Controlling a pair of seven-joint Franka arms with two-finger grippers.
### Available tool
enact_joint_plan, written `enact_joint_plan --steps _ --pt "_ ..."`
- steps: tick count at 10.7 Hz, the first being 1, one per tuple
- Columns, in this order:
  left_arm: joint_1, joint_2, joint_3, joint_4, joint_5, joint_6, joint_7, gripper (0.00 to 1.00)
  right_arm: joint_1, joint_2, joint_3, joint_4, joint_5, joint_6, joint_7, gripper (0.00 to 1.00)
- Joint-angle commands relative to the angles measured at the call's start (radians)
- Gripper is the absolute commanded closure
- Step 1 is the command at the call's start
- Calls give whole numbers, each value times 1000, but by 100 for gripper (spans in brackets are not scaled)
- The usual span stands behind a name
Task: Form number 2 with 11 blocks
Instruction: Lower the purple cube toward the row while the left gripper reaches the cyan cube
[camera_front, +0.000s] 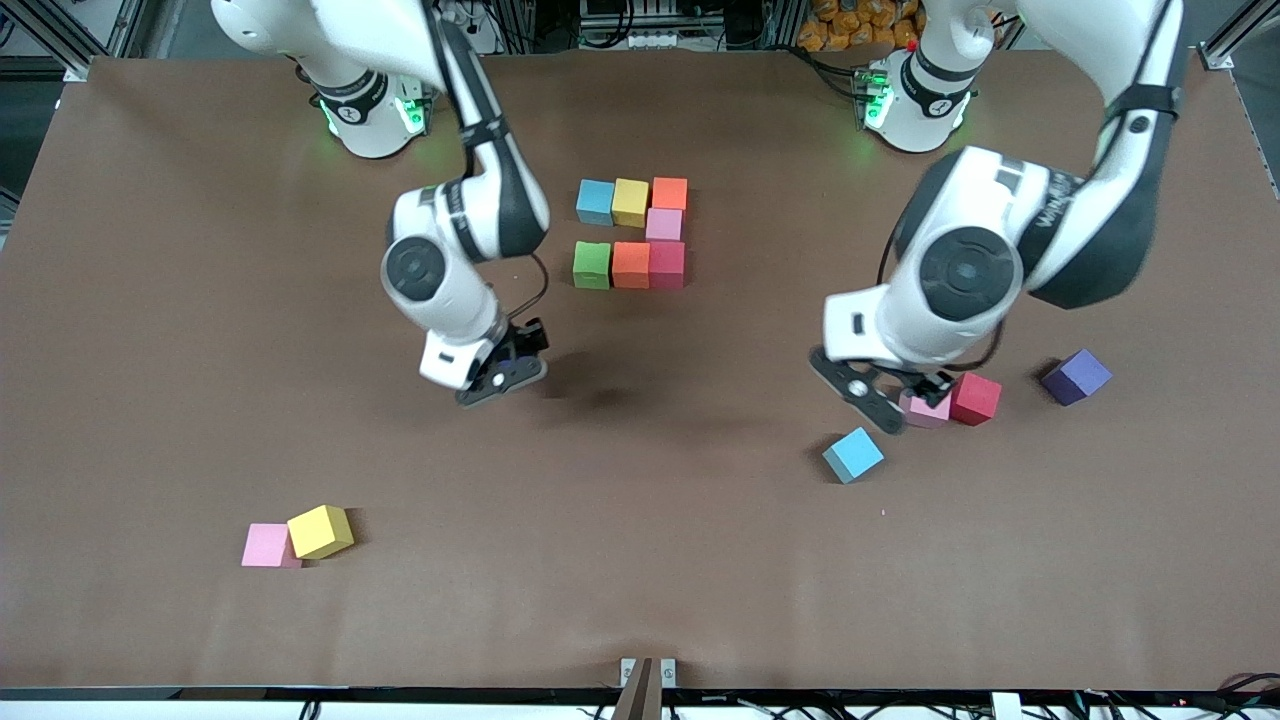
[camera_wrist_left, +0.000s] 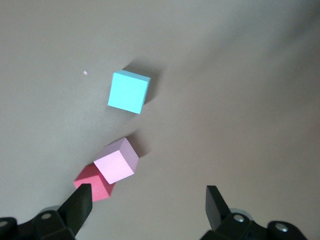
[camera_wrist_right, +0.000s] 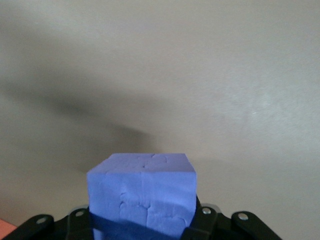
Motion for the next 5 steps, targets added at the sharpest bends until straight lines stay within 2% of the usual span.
enact_joint_plan --steps 1,3,5 --pt "-23 20 12 -20 -27 64 -291 0 128 -40 -44 -109 9 111 141 82" --pt "-24 64 12 -20 -41 73 -667 0 188 -38 -44 -140 9 161 268 83" --pt "-30 101 12 -20 -32 111 -781 0 217 -37 -44 -154 10 169 347 86"
